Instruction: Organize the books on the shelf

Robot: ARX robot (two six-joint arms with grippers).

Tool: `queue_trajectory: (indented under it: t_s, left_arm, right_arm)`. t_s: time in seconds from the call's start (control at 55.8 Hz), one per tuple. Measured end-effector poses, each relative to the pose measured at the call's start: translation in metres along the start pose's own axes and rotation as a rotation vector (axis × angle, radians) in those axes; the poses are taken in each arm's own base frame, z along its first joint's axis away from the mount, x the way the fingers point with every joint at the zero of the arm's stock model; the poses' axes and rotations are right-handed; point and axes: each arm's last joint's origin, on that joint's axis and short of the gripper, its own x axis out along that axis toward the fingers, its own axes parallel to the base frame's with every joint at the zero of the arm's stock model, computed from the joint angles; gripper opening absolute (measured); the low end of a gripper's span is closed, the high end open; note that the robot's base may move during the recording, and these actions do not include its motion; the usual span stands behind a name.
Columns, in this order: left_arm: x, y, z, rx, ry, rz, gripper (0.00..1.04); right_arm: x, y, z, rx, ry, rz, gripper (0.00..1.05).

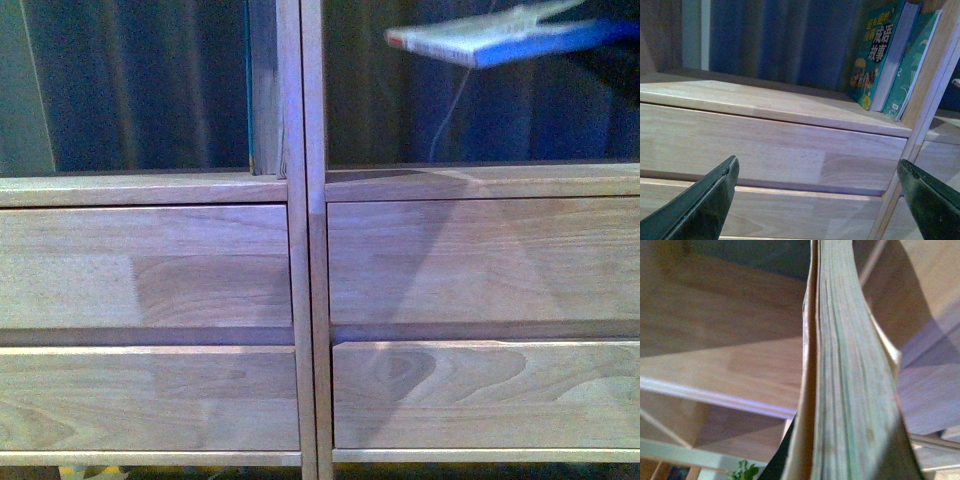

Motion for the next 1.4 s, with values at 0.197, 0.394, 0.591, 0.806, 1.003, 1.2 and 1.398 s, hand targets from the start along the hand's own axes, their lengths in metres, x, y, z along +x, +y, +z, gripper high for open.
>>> queue_trajectory:
  t_s: [0.197, 0.394, 0.591, 0.806, 1.003, 1.2, 1.398]
  left_arm:
    - [0.046, -0.009, 0.019, -0.162, 0.023, -0.222, 0.97]
    - [0.09, -0.043, 0.035, -0.369, -0.027, -0.52, 0.97]
    - [0.114, -0.075, 0.024, -0.539, 0.031, -0.709, 0.97]
    - [0.116, -0.115, 0.02, -0.609, 0.044, -0.92, 0.97]
    - [0.116, -0.121, 0.019, -0.613, 0.051, -0.944, 0.97]
    - [0.116, -0.121, 0.019, -0.614, 0.052, -0.946, 0.97]
    - [0.116, -0.122, 0.019, -0.614, 0.052, -0.948, 0.97]
  right_arm:
    - [-0.015, 0.03, -0.017, -0.149, 0.09, 0.146, 0.07]
    - [-0.013, 0.03, -0.022, -0.227, 0.104, 0.159, 0.07]
    - [-0.012, 0.032, -0.024, -0.241, 0.108, 0.172, 0.07]
    - [-0.017, 0.037, -0.032, -0.251, 0.145, 0.219, 0.07]
    - [-0.028, 0.037, -0.04, -0.212, 0.185, 0.264, 0.07]
    - [-0.043, 0.044, -0.049, -0.162, 0.284, 0.368, 0.07]
    - [-0.054, 0.046, -0.059, -0.155, 0.369, 0.427, 0.07]
